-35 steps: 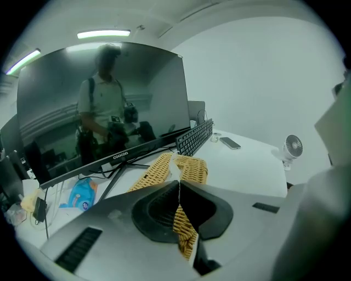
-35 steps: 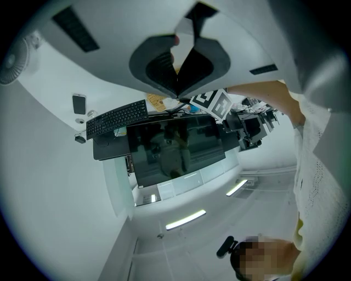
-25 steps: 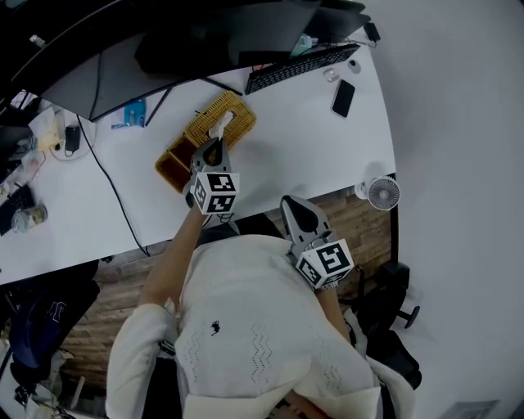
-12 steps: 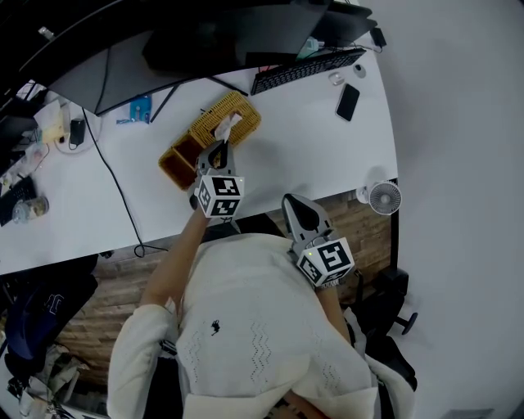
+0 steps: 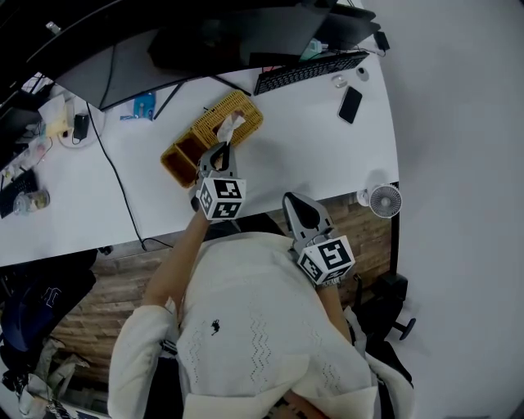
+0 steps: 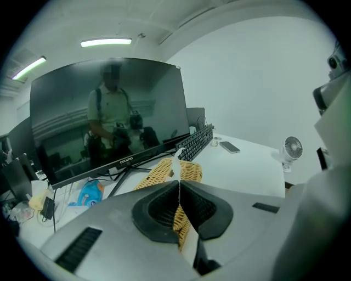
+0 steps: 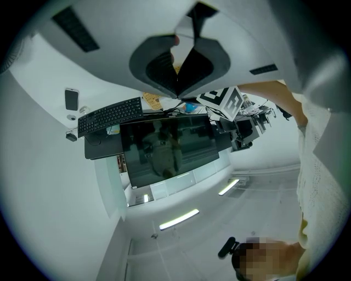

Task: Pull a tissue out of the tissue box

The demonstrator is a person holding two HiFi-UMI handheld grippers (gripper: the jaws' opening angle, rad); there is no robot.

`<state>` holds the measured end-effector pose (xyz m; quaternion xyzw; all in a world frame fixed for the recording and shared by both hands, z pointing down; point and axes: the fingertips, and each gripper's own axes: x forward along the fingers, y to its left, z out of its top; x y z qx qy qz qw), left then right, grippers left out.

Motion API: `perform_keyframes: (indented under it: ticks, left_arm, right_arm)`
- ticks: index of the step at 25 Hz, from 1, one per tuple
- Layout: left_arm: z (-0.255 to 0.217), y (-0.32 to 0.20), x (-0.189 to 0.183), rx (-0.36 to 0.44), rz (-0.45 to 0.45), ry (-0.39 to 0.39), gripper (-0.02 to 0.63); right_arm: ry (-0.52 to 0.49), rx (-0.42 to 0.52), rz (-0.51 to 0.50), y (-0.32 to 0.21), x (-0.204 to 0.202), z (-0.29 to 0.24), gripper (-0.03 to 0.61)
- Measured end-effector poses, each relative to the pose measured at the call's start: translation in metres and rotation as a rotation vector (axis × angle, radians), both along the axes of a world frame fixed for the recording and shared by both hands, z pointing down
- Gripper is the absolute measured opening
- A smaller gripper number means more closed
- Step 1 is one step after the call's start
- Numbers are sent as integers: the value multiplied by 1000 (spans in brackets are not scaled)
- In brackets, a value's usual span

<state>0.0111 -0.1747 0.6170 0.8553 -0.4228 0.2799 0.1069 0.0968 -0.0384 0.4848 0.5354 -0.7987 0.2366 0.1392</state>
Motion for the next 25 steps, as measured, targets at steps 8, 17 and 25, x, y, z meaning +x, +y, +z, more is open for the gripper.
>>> perform_keyframes:
  ticks: [8, 17, 25]
  left_arm:
    - [-2, 7, -1, 13, -24, -6, 14]
    - [-10, 12, -2, 36, -54, -8, 14]
    - [-14, 20, -1, 50, -80, -18, 14]
  right_arm:
    - [-2, 7, -17, 5, 6, -1, 2]
    - [-15, 20, -44, 8, 12, -2, 2]
    - [-36, 37, -67, 9, 20, -4, 2]
